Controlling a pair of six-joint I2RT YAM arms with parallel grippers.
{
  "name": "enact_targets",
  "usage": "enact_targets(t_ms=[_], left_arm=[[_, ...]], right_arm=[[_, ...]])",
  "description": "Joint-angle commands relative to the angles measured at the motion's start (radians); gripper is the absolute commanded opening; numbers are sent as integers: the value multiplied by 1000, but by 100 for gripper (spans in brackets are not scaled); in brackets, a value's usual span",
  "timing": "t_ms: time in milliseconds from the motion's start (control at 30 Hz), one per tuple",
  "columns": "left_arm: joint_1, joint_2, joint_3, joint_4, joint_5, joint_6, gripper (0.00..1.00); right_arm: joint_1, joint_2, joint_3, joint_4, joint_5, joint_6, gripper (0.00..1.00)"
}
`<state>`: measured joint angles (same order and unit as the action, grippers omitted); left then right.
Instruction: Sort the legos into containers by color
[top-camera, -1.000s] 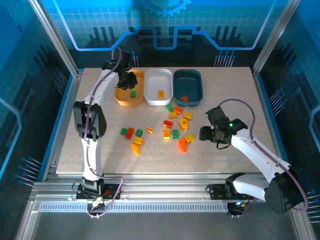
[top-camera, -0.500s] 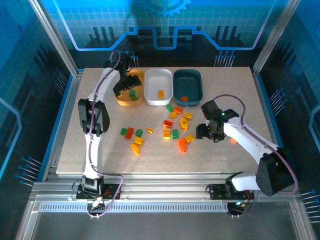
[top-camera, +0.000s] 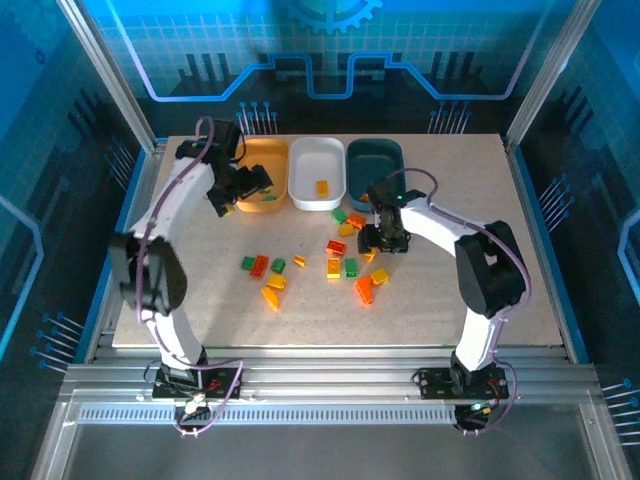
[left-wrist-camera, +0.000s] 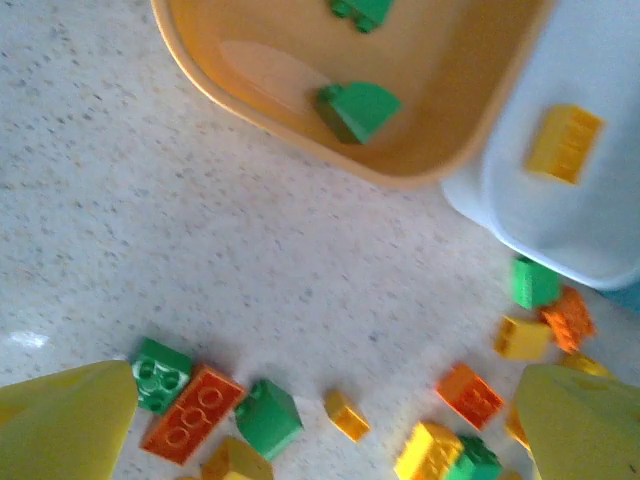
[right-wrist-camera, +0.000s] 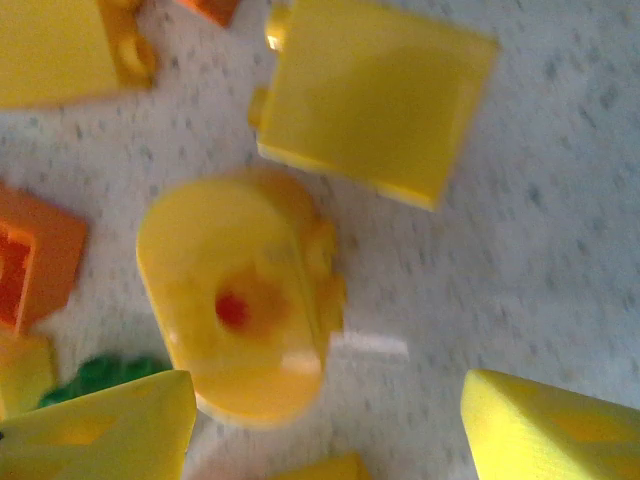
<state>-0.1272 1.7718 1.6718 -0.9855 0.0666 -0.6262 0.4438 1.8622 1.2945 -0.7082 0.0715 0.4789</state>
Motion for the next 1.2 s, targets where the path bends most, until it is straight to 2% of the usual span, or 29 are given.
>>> enact_targets(t_ms=[0, 100, 200, 300, 633, 800, 1000, 1167], left_arm=[[6, -139, -118, 169, 135, -13, 99], [6, -198, -195, 230, 193, 3, 99], [6, -210, -225, 249, 221, 21, 99], [6, -220, -241, 260, 227, 43, 99], [5, -320, -362, 401, 261, 0, 99], [-2, -380, -413, 431, 225, -4, 99], [-5, -385, -421, 429, 197, 13, 99], [-6, -354, -424, 436, 209, 3, 99]], right_arm=[[19, 60, 52, 67, 23, -38, 74], [31, 131, 99, 51, 50, -59, 72], [44, 154, 100, 50, 106, -47, 62], [49, 145, 60, 91, 54, -49, 56], [113, 57, 1, 167, 172, -99, 40], [151, -27, -49, 182, 229, -80, 36], [190, -146, -78, 181, 247, -69, 37], [184, 1, 151, 141, 243, -123, 38]])
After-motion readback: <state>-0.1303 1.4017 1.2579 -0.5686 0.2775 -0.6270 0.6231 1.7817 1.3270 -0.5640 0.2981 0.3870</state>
